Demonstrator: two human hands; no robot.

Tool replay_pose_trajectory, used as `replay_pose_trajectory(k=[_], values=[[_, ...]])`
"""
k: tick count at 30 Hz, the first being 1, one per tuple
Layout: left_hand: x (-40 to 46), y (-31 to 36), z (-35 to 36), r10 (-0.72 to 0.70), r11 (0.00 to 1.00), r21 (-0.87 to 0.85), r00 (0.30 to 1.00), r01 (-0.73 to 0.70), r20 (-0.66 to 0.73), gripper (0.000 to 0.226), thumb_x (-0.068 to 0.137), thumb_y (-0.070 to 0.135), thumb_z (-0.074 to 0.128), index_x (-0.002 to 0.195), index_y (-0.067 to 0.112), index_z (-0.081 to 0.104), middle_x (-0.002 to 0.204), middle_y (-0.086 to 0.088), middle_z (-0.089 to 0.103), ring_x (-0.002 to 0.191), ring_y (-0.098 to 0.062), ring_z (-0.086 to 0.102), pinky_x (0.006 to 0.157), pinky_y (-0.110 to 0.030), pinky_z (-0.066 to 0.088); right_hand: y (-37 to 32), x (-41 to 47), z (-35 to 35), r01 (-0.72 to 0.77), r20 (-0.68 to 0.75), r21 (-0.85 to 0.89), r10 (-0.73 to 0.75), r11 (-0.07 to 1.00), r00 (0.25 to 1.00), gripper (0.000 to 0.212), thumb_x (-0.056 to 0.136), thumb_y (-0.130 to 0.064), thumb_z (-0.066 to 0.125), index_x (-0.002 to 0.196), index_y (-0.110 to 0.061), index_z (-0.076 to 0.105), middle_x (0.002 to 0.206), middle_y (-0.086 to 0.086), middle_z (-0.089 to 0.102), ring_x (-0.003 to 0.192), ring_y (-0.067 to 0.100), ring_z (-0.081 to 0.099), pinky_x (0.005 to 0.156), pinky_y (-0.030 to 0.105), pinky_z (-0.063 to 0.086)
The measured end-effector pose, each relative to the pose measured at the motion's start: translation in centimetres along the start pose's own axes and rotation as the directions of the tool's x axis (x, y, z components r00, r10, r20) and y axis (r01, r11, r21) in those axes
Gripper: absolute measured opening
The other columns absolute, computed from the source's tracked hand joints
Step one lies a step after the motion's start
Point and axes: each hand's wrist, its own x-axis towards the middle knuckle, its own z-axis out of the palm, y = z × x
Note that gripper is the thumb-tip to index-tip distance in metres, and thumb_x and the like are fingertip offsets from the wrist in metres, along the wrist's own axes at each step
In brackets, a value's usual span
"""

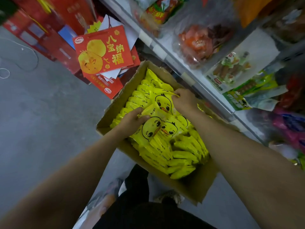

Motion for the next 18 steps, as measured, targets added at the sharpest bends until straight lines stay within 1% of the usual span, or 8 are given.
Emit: replay_pose_trajectory(k=[3, 7, 9, 11, 12, 14, 15, 18], values=[[-2.7, 1.8, 1.4, -0.069, 0.993, -0.096, 0.996, 0.075, 0.062, 0.071, 0.093, 0.046, 0.056, 0.149, 0.009, 0.031, 0.154, -0.011, 0.034, 0.14, -0.025, 0.035, 0.11, -0.037, 0.03, 2.1, -2.6, -2.8, 0.002, -0.001, 0.036, -0.002, 0.999, 1.0, 0.02, 0.098, -0.028, 0.047, 0.094, -0.014, 0.061, 0.101, 0.015, 0.068, 0.097, 0.034, 0.063, 0.08, 0.038, 0.048], [-7.8, 5.7, 3.8, -0.172, 0.929, -0.287, 0.96, 0.232, 0.222, 0.104, 0.073, 0.055, 0.074, 0.153, 0.015, 0.02, 0.151, -0.011, 0.038, 0.118, -0.023, 0.052, 0.097, -0.039, 0.042, 6.1, -7.4, -6.9, -0.005, -0.066, 0.275, 0.024, 0.962, 0.998, 0.027, 0.098, -0.036, 0.053, 0.105, -0.011, 0.061, 0.096, 0.007, 0.061, 0.092, 0.033, 0.064, 0.082, 0.05, 0.054], [-10.0, 7.6, 5.9, -0.166, 0.883, -0.383, 0.944, 0.271, 0.287, 0.113, 0.07, 0.044, 0.082, 0.154, 0.015, 0.012, 0.153, -0.018, 0.032, 0.128, -0.03, 0.045, 0.103, -0.043, 0.036, 8.2, -10.5, -9.3, -0.028, -0.091, 0.448, 0.076, 0.893, 0.993, 0.029, 0.097, -0.034, 0.058, 0.116, -0.011, 0.06, 0.111, 0.006, 0.058, 0.09, 0.028, 0.063, 0.078, 0.042, 0.059], [-12.1, 9.6, 8.3, -0.125, 0.859, -0.445, 0.946, 0.254, 0.298, 0.099, 0.083, 0.021, 0.074, 0.154, 0.012, 0.006, 0.158, -0.012, 0.022, 0.14, -0.028, 0.034, 0.113, -0.04, 0.027, 10.4, -13.7, -11.8, -0.031, -0.101, 0.611, 0.116, 0.791, 0.988, 0.033, 0.094, -0.031, 0.065, 0.12, -0.012, 0.057, 0.121, 0.004, 0.054, 0.085, 0.019, 0.057, 0.055, 0.015, 0.053], [-13.1, 10.8, 9.3, -0.089, 0.844, -0.482, 0.947, 0.236, 0.308, 0.085, 0.087, 0.008, 0.067, 0.153, 0.01, 0.013, 0.15, -0.004, 0.039, 0.131, -0.019, 0.047, 0.109, -0.033, 0.034, 11.5, -15.3, -13.0, -0.016, -0.115, 0.672, 0.125, 0.74, 0.986, 0.039, 0.09, -0.03, 0.071, 0.121, -0.011, 0.056, 0.123, 0.002, 0.054, 0.089, 0.018, 0.058, 0.049, 0.011, 0.049], [-15.3, 13.4, 11.2, -0.007, 0.849, -0.492, 0.936, 0.191, 0.352, 0.057, 0.089, -0.006, 0.06, 0.139, 0.008, 0.037, 0.111, 0.004, 0.069, 0.089, -0.005, 0.068, 0.091, -0.024, 0.051, 14.0, -18.1, -15.6, 0.029, -0.135, 0.766, 0.117, 0.642, 0.984, 0.051, 0.076, -0.032, 0.083, 0.117, -0.011, 0.059, 0.121, 0.006, 0.064, 0.093, 0.025, 0.067, 0.058, 0.027, 0.06], [-16.2, 14.5, 11.9, 0.046, 0.853, -0.497, 0.925, 0.16, 0.376, 0.054, 0.086, -0.008, 0.061, 0.136, 0.004, 0.042, 0.103, 0.002, 0.073, 0.083, -0.006, 0.071, 0.087, -0.027, 0.054, 15.1, -19.6, -17.0, 0.048, -0.143, 0.789, 0.107, 0.612, 0.984, 0.053, 0.073, -0.029, 0.086, 0.116, -0.011, 0.059, 0.114, 0.009, 0.068, 0.089, 0.026, 0.07, 0.063, 0.04, 0.062], [-18.6, 17.8, 14.0, 0.197, 0.869, -0.493, 0.889, 0.037, 0.414, 0.052, 0.077, -0.007, 0.066, 0.126, 0.004, 0.056, 0.113, -0.01, 0.071, 0.1, -0.019, 0.07, 0.077, -0.028, 0.057, 18.0, -24.3, -21.4, 0.123, -0.184, 0.812, 0.049, 0.57, 0.982, 0.039, 0.08, -0.001, 0.077, 0.115, -0.005, 0.06, 0.098, 0.006, 0.071, 0.069, 0.011, 0.072, 0.059, 0.032, 0.059]])
